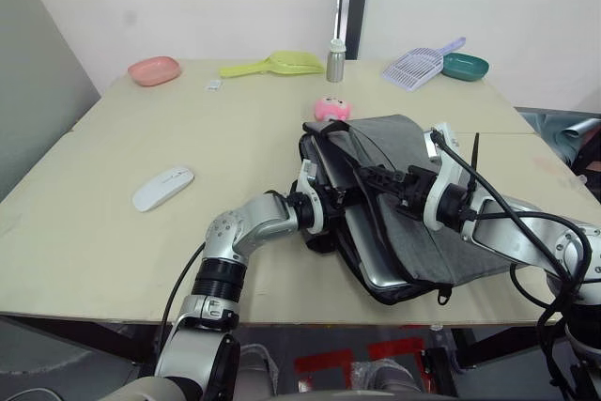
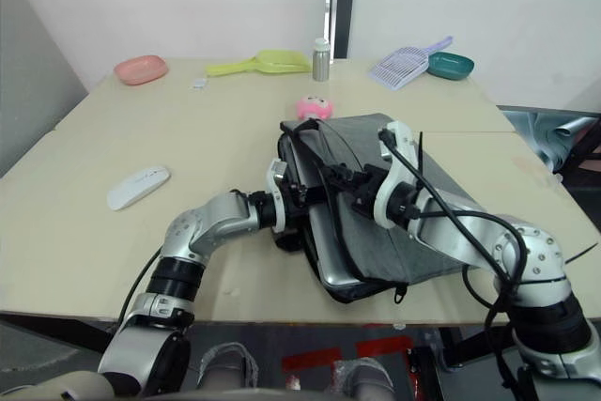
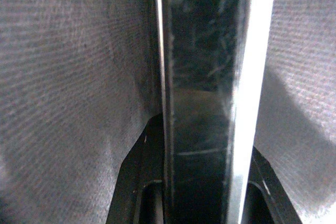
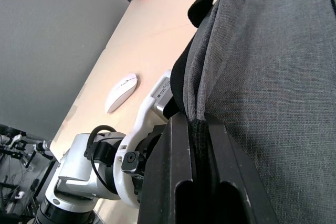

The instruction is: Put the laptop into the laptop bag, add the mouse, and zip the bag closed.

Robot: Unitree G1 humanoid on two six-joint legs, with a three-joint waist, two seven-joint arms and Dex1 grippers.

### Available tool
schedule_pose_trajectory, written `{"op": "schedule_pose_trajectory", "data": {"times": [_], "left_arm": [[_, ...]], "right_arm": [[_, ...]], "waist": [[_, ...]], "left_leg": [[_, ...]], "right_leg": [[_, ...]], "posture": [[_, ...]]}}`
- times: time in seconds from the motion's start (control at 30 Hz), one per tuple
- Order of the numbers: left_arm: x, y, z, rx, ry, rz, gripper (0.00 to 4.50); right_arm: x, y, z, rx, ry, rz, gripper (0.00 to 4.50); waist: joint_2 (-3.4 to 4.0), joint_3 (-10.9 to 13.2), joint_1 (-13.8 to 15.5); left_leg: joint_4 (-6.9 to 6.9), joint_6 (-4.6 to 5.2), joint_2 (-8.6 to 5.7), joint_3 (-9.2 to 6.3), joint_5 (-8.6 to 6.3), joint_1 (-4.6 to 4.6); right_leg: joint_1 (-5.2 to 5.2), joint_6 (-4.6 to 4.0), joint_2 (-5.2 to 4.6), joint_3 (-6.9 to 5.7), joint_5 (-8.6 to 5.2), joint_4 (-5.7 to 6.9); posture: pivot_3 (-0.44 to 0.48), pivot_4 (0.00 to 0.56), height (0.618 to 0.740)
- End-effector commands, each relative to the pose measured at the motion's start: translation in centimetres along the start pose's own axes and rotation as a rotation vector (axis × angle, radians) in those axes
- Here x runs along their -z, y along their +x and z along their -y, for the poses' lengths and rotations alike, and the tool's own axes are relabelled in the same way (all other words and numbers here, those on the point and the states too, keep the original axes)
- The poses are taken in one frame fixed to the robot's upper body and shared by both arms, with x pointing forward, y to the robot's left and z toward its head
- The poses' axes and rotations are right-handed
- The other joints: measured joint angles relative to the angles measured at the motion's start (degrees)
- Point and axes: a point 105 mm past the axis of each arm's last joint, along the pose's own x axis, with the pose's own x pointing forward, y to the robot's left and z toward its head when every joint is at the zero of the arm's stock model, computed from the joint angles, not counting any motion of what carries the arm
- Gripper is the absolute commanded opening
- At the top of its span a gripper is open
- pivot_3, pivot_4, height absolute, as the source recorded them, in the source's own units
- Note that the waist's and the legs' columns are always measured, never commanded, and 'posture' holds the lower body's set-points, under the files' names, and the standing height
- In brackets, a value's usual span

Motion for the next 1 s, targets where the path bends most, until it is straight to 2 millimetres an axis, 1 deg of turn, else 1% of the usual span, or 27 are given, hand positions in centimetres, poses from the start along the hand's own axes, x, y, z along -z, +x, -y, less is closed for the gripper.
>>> {"op": "schedule_pose_trajectory", "data": {"times": [0.03,0.13,0.2,0.3,0.4,0.6,0.77,0.9,1.0], "left_arm": [[-0.4,0.0,2.9,0.136,0.036,0.017,0.57],[-1.0,0.2,2.3,0.098,0.050,0.054,0.57],[-1.0,0.3,2.1,0.087,0.062,0.061,0.57],[-1.1,0.4,2.0,0.088,0.069,0.065,0.57],[-1.5,1.0,1.9,0.083,0.068,0.072,0.57],[-2.5,1.9,2.1,0.075,0.091,0.117,0.57],[-2.4,2.1,2.6,0.080,0.111,0.127,0.57],[-1.5,2.6,3.3,0.097,0.126,0.080,0.57],[-1.1,2.3,3.7,0.112,0.156,0.050,0.57]], "right_arm": [[-0.9,-0.4,-1.3,-0.043,-0.015,0.042,0.03],[-0.8,-0.4,-1.4,-0.043,-0.013,0.041,0.03],[-0.8,-0.5,-1.4,-0.044,-0.012,0.039,0.03],[-0.8,-0.5,-1.4,-0.045,-0.010,0.037,0.03],[-0.8,-0.5,-1.6,-0.051,-0.007,0.037,0.03],[-0.7,-0.4,-1.7,-0.054,-0.002,0.034,0.03],[-0.7,-0.4,-1.7,-0.054,-0.003,0.034,0.03],[-0.7,-0.4,-1.7,-0.055,-0.005,0.032,0.03],[-0.7,-0.4,-1.6,-0.053,-0.009,0.031,0.03]], "waist": [[0.00,0.00,0.01],[0.00,0.00,0.00],[0.00,0.00,-0.04],[0.00,0.00,-0.02],[0.00,0.00,-0.01],[0.00,0.00,0.00],[0.00,0.00,-0.04],[0.00,0.00,0.00],[0.00,0.00,0.01]], "left_leg": [[0.00,0.00,0.00,0.00,0.00,0.00],[0.00,0.00,0.00,0.00,0.00,0.00],[0.00,0.00,0.00,0.00,0.00,0.01],[0.00,0.00,0.00,0.00,0.00,0.01],[0.00,0.01,0.00,0.00,0.00,0.00],[0.04,0.04,-0.02,0.00,0.01,0.00],[0.03,0.05,-0.03,0.00,0.01,-0.01],[0.04,0.06,-0.03,0.00,0.01,-0.01],[0.04,0.07,-0.03,0.00,0.01,-0.02]], "right_leg": [[0.00,0.00,0.00,0.00,0.00,0.00],[0.00,0.00,0.00,0.00,0.00,0.00],[0.00,0.01,0.00,0.00,0.00,0.00],[0.01,0.01,-0.01,0.00,0.01,0.00],[0.01,0.01,-0.01,0.00,0.01,0.00],[0.02,0.03,-0.02,0.02,0.03,0.00],[0.01,0.03,-0.02,0.01,0.02,-0.01],[0.01,0.03,-0.03,0.02,0.03,0.00],[0.01,0.03,-0.03,0.02,0.03,-0.01]], "posture": [[0.000,0.150,0.740],[0.000,0.150,0.740],[0.000,0.150,0.740],[0.000,0.150,0.740],[0.000,0.150,0.740],[0.000,0.150,0.740],[0.000,0.150,0.740],[0.000,0.150,0.740],[0.000,0.150,0.740]]}}
